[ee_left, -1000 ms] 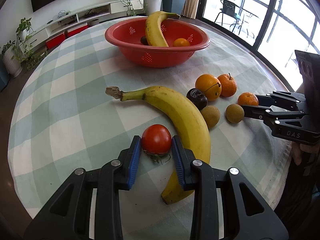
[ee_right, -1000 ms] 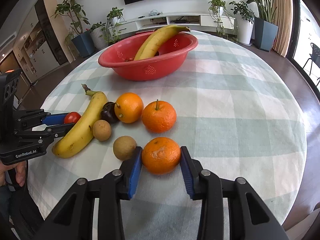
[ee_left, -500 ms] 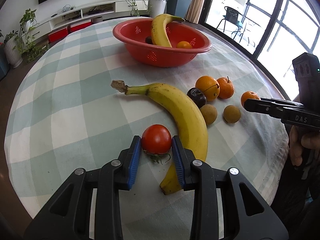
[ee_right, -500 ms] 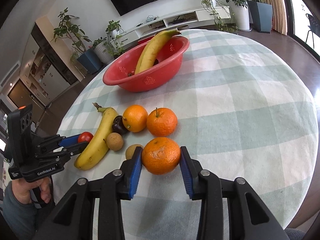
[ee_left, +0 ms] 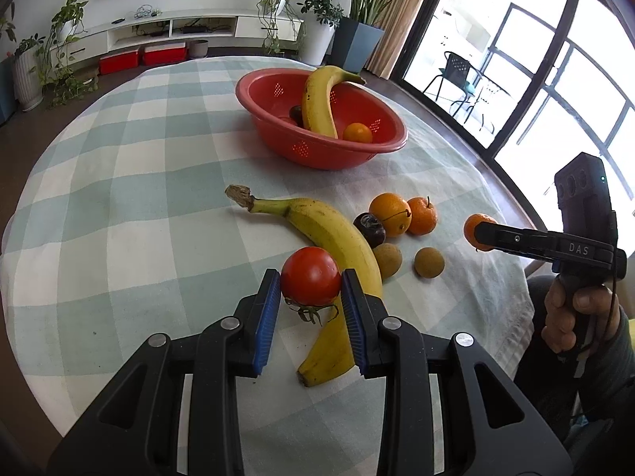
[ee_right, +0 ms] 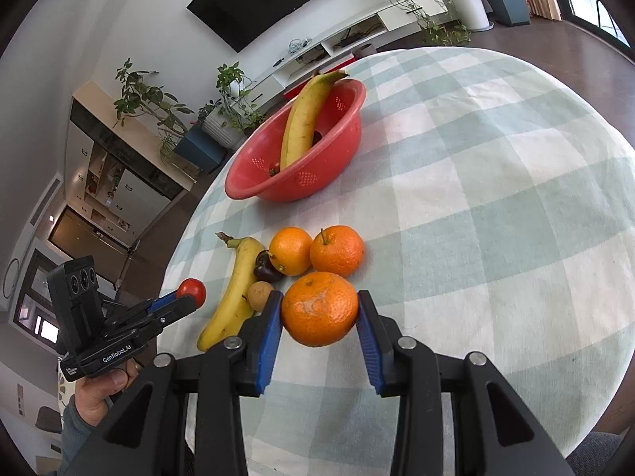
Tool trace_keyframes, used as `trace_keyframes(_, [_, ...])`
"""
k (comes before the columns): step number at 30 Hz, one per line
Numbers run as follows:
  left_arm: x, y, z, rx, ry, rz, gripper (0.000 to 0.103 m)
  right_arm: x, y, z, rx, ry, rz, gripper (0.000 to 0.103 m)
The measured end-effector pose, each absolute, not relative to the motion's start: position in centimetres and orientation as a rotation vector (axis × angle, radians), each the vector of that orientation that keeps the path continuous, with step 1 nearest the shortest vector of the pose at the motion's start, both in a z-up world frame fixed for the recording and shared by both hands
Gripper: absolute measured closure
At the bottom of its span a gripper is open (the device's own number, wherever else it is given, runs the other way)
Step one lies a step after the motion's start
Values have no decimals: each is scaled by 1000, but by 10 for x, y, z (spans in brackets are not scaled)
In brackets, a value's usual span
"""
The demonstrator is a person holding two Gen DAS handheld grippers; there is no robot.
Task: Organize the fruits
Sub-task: 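Carry the tomato with the left tool and the orange with the right tool over the bowl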
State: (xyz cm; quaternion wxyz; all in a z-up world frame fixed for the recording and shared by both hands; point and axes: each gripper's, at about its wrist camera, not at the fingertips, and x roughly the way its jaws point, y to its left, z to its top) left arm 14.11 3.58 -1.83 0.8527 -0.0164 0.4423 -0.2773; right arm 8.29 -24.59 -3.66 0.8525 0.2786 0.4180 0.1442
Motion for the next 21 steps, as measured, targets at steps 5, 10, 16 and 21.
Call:
trace_keyframes(5, [153, 32, -2, -45, 898, -593, 74, 91, -258, -19, 650, 838, 337, 64])
trace_keyframes(10, [175, 20, 23, -34, 855, -608, 74, 113, -262, 7, 645, 797, 367, 64])
trace_keyframes(16, [216, 3, 49, -28, 823, -610, 74, 151, -254, 38, 577, 762, 395, 64])
trace_keyframes(21, [259, -16, 54, 1, 832, -590, 74, 197, -241, 38, 487, 801, 382, 64])
